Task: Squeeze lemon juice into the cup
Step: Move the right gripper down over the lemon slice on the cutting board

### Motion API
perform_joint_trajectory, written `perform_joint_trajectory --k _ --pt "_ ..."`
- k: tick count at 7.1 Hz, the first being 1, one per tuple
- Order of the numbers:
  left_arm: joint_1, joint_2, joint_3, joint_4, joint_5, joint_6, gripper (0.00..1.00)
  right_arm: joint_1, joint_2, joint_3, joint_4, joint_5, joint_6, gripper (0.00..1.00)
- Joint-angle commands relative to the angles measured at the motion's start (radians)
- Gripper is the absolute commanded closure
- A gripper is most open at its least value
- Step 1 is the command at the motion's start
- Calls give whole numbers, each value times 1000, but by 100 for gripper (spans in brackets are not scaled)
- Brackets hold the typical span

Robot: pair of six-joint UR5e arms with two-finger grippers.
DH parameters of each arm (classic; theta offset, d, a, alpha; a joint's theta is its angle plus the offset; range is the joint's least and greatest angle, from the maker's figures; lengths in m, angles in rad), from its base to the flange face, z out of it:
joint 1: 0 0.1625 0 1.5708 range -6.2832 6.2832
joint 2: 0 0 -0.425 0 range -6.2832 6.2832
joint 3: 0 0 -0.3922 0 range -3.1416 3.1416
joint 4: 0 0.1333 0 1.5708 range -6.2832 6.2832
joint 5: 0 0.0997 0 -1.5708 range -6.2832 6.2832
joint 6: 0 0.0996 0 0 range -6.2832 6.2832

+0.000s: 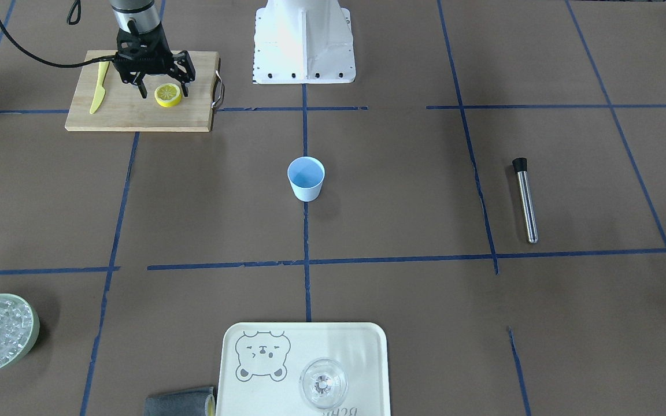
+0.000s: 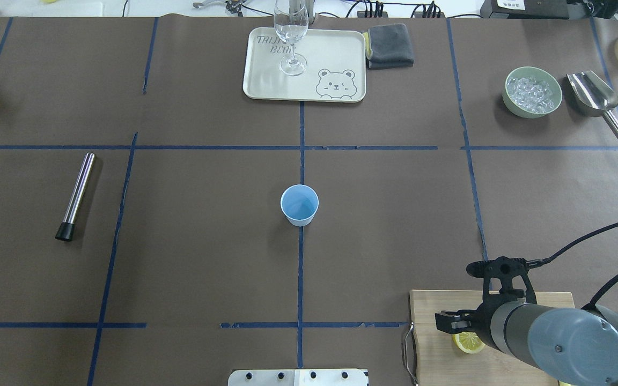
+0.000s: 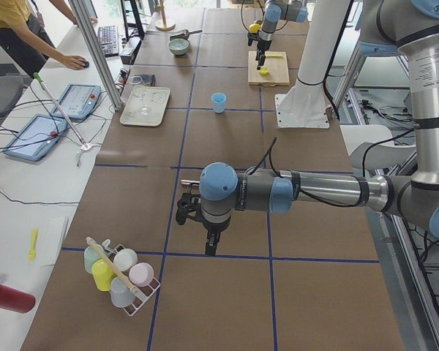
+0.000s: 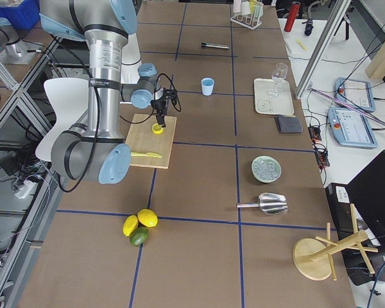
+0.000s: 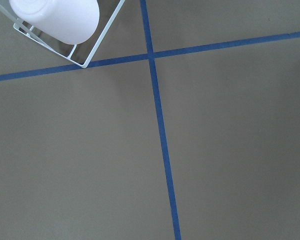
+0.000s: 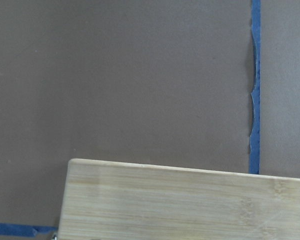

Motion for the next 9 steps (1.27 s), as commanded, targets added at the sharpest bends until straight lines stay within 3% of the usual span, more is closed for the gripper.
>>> perform_joint_trajectory --k 1,6,9 --pt "-1 0 -2 0 0 0 0 -58 -10 -11 11 -46 45 8" --pt "-1 2 -2 0 0 0 0 -93 -21 -18 13 -70 70 12" --pt "-1 0 -3 0 0 0 0 -93 -56 -47 110 -70 67 12"
